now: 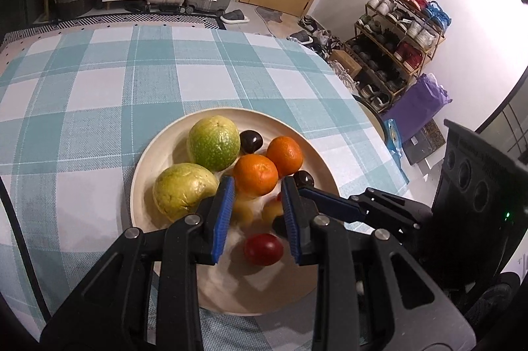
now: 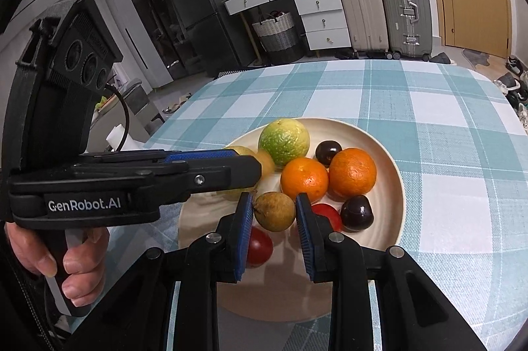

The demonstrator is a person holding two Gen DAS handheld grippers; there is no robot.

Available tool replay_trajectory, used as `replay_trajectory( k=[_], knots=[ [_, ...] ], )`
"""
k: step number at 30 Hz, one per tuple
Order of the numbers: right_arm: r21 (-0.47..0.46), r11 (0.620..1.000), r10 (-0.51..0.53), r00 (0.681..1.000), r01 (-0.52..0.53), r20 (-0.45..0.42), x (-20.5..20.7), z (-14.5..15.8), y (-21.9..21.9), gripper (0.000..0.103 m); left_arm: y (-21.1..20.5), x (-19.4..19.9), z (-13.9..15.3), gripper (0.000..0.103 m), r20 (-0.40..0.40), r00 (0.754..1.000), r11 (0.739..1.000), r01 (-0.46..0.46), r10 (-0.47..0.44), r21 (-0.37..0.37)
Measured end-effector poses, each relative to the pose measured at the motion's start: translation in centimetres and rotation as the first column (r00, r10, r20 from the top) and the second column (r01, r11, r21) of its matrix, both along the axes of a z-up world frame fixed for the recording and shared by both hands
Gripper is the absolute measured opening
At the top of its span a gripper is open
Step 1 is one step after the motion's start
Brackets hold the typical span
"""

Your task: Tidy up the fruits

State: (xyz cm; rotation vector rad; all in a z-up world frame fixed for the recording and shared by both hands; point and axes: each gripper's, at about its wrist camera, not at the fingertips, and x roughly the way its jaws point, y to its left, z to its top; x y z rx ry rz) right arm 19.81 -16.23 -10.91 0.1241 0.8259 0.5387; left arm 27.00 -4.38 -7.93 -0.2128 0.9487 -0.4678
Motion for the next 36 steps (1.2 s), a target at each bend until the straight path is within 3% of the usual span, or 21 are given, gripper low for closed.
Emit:
replay_trajectory(
  k=[2, 7, 11, 20, 28, 34, 36],
  knots=[
    [-0.003, 1.0, -0.001, 1.0, 0.001, 0.005, -0.1, 0.1, 0.0, 0.048, 0.1, -0.1, 0.2, 0.025, 0.011, 1.0, 1.0, -0.009, 0.008, 0.016],
    [0.022, 1.0, -0.014, 0.999, 0.013, 0.041, -0.9, 1.0, -0.7, 0.051, 0.6, -0.9, 1.2, 0.026, 0.028, 0.999, 1.0, -0.023, 0.022, 0.012],
    [0.04, 0.999, -0.038, 0.997, 0.035, 0.065, -2.1, 1.8, -1.6, 0.063, 1.3, -2.0, 2.1, 0.027, 0.044, 0.998, 0.999, -0.042, 0.041, 0.011],
    [0.051, 0.994, -0.099, 0.986, 0.093, 0.133, -5.5, 3.9, -3.2, 0.079, 2.9, -5.8, 4.1, 0.035, 0.094, 0.991, 0.995, -0.094, 0.092, 0.018],
    [0.064, 0.992, -0.121, 0.969, 0.11, 0.215, -8.2, 6.0, -3.2, 0.092, 3.6, -9.9, 5.7, 0.06, 0.177, 0.972, 0.983, -0.172, 0.157, 0.072],
    [0.045, 0.991, -0.131, 0.95, 0.124, 0.283, -10.2, 7.2, -2.5, 0.099, 3.8, -13.0, 6.6, 0.061, 0.251, 0.95, 0.968, -0.22, 0.186, 0.117],
    [0.045, 0.991, -0.135, 0.944, 0.127, 0.3, -10.7, 7.5, -2.4, 0.1, 3.6, -13.9, 6.9, 0.067, 0.275, 0.942, 0.964, -0.233, 0.19, 0.131]
  ],
)
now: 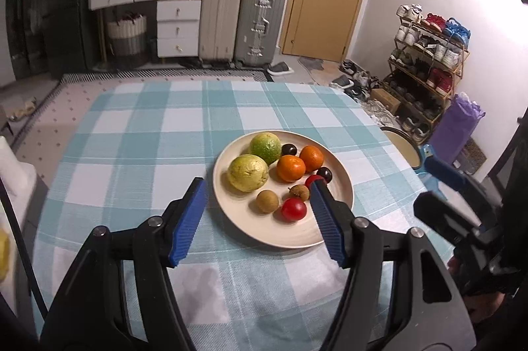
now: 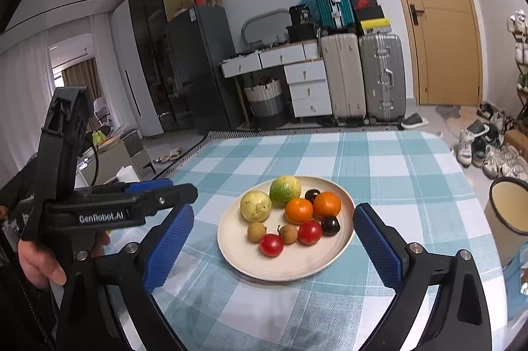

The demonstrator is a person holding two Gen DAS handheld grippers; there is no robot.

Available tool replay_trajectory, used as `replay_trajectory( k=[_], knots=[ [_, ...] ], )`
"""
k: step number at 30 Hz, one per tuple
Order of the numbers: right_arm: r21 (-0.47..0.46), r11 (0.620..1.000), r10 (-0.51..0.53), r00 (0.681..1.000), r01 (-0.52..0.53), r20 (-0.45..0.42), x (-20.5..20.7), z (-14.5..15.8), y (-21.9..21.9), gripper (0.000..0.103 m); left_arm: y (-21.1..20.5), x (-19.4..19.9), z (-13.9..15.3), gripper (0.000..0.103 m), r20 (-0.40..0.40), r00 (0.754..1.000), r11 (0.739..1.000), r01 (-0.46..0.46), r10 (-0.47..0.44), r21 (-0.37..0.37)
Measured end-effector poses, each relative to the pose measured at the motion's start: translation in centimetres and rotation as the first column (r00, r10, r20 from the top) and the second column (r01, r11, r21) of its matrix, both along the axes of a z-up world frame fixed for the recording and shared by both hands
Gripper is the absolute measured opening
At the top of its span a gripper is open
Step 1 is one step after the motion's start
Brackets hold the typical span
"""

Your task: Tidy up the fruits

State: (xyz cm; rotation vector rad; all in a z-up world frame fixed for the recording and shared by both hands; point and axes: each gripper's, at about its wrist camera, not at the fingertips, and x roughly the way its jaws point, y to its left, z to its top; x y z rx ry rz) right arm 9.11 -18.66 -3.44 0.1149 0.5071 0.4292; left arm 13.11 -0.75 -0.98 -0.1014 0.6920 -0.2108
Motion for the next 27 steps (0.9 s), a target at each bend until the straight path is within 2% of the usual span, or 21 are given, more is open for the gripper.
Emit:
replay_trajectory(
  k=[1, 9, 18, 27],
  knots=[
    [-0.002, 1.0, -0.003, 1.0, 0.003, 0.009, -0.3, 0.2, 0.1, 0.101, 0.0, -0.5, 0.2, 0.071, 0.014, 1.0, 1.0, -0.005, 0.005, 0.003],
    [-0.023, 1.0, -0.015, 0.998, 0.016, 0.061, -2.3, 1.3, 0.5, 0.103, 0.0, -4.0, 2.0, 0.081, 0.132, 0.991, 0.999, -0.041, 0.038, 0.022],
    [-0.014, 0.998, -0.053, 0.989, 0.055, 0.135, -4.5, 2.4, 0.1, 0.103, -0.3, -7.3, 2.5, 0.083, 0.188, 0.981, 0.998, -0.053, 0.048, 0.017],
    [-0.03, 0.997, -0.064, 0.979, 0.071, 0.195, -5.7, 2.0, 0.0, 0.103, -0.6, -8.9, 1.6, 0.085, 0.189, 0.98, 0.997, -0.07, 0.064, 0.024]
  ],
)
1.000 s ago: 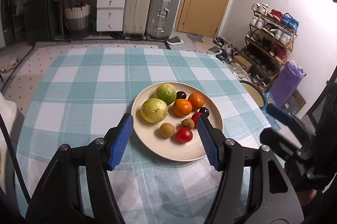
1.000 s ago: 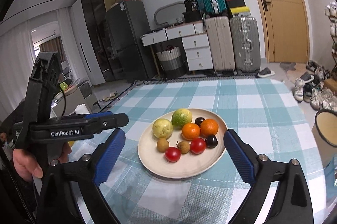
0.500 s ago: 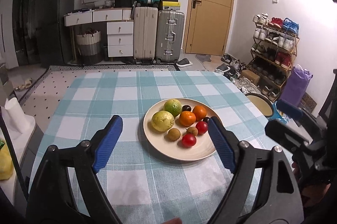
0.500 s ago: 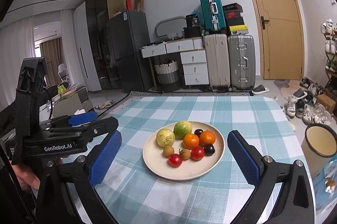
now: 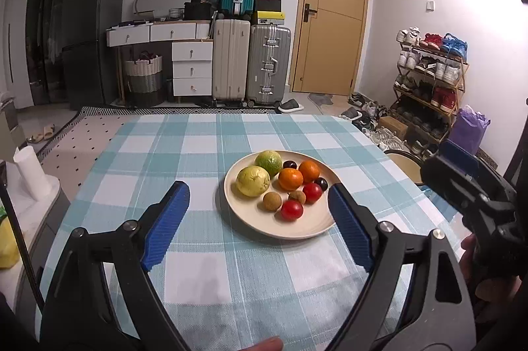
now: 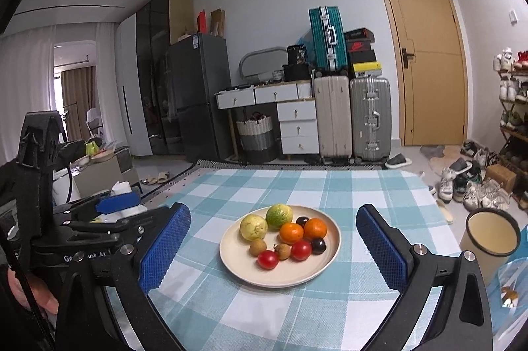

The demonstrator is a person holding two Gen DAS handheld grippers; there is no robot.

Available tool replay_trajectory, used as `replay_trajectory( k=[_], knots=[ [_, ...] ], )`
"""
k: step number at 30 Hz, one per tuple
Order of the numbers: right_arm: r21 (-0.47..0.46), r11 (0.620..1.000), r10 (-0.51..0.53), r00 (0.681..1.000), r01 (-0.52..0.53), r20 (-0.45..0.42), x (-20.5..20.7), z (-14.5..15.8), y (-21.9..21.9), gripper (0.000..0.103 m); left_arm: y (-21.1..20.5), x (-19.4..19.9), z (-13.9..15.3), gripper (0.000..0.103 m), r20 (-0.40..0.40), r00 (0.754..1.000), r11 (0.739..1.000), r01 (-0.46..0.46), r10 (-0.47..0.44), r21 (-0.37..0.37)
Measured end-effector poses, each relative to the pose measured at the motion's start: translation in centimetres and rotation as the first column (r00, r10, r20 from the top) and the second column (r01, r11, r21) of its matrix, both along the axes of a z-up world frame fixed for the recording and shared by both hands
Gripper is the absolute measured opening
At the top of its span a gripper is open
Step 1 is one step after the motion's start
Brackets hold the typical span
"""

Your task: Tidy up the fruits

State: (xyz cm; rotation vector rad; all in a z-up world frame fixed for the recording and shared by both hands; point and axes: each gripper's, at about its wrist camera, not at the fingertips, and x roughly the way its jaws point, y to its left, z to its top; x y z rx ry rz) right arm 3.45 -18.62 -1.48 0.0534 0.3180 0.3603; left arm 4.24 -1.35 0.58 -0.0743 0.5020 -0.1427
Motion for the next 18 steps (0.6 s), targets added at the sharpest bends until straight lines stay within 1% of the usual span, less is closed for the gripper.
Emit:
replay_trajectory(
  k=[3, 7, 9, 10, 11, 12, 15, 18],
  knots=[
    [0.001, 1.0, -0.001, 1.0, 0.001, 0.018, -0.4, -0.1, -0.1, 0.103, 0.0, -0.4, -0.4, 0.086, 0.0, 1.0, 1.0, -0.024, 0.024, 0.004],
    [-0.007, 1.0, 0.002, 1.0, -0.002, 0.021, -0.6, -1.0, -0.2, 0.103, 0.4, -0.3, -1.0, 0.092, 0.004, 0.999, 0.999, -0.051, 0.051, 0.002],
    [-0.015, 1.0, -0.001, 1.0, 0.002, 0.016, -0.7, -1.4, -0.2, 0.103, 0.6, -0.4, -1.5, 0.095, 0.02, 0.998, 0.998, -0.059, 0.059, 0.001],
    [-0.017, 1.0, -0.001, 1.0, 0.001, 0.017, -0.7, -1.6, -0.2, 0.103, 0.7, -0.4, -1.6, 0.098, 0.032, 0.997, 0.998, -0.066, 0.066, 0.003],
    [-0.018, 1.0, -0.002, 1.0, 0.002, 0.02, -0.9, -1.8, -0.3, 0.103, 0.7, -0.5, -1.8, 0.1, 0.052, 0.996, 0.997, -0.075, 0.074, 0.005],
    [-0.017, 1.0, -0.002, 1.0, 0.003, 0.029, -1.0, -2.0, -0.4, 0.103, 0.8, -0.7, -2.0, 0.101, 0.083, 0.993, 0.996, -0.087, 0.086, 0.01],
    [-0.015, 1.0, 0.0, 0.998, 0.001, 0.063, -1.3, -2.6, -0.5, 0.103, 0.9, -0.7, -2.8, 0.102, 0.134, 0.986, 0.994, -0.104, 0.1, 0.029],
    [-0.029, 1.0, -0.006, 0.996, 0.008, 0.088, -1.4, -3.4, -0.5, 0.103, 1.1, -0.4, -3.6, 0.102, 0.165, 0.98, 0.993, -0.115, 0.11, 0.023]
  ],
)
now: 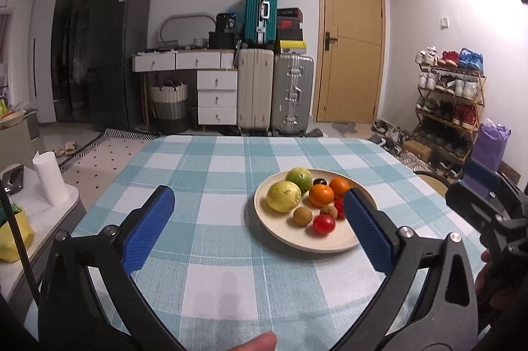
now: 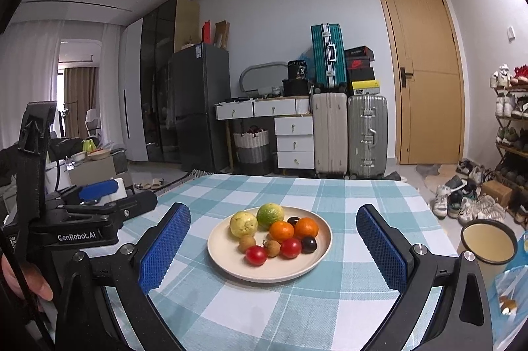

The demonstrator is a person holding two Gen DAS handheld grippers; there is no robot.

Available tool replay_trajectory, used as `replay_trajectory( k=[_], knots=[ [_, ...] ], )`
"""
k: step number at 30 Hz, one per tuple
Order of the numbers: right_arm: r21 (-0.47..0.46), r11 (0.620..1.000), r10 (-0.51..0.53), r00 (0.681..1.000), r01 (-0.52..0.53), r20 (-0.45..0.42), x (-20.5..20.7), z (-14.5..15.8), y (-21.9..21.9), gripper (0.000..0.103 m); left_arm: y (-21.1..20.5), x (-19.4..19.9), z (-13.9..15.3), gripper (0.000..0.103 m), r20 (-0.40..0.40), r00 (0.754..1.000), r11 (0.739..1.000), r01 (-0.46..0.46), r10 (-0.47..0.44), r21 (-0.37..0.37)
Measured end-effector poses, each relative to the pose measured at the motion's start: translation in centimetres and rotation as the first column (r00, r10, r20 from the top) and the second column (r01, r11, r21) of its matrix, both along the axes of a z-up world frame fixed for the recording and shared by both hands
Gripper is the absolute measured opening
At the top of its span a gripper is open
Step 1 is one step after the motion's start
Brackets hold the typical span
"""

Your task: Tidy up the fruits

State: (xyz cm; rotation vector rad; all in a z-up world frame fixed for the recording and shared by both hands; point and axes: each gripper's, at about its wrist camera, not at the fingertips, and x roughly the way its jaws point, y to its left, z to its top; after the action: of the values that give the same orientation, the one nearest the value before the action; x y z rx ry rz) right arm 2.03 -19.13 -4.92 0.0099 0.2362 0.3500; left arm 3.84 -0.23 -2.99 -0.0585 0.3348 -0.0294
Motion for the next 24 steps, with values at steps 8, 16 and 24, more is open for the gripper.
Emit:
replay_trajectory(
  k=[8, 16, 24],
  knots=[
    [-0.022, 1.0, -0.014, 1.0, 0.014, -0.023, 0.8, -1.5, 0.2, 0.103, 0.5, 1.6, -2.5, 0.102, 0.008, 0.999, 0.998, -0.047, 0.046, 0.032],
    [-0.036, 0.999, -0.039, 0.998, 0.037, -0.053, 1.6, -2.4, 0.1, 0.103, 0.7, 2.6, -3.7, 0.102, 0.004, 0.998, 0.997, -0.056, 0.055, 0.051],
    [-0.081, 0.996, -0.042, 0.996, 0.035, -0.081, 2.1, -2.8, 1.0, 0.103, 0.7, 3.1, -3.9, 0.102, 0.005, 0.998, 0.996, -0.069, 0.069, 0.053]
  ],
)
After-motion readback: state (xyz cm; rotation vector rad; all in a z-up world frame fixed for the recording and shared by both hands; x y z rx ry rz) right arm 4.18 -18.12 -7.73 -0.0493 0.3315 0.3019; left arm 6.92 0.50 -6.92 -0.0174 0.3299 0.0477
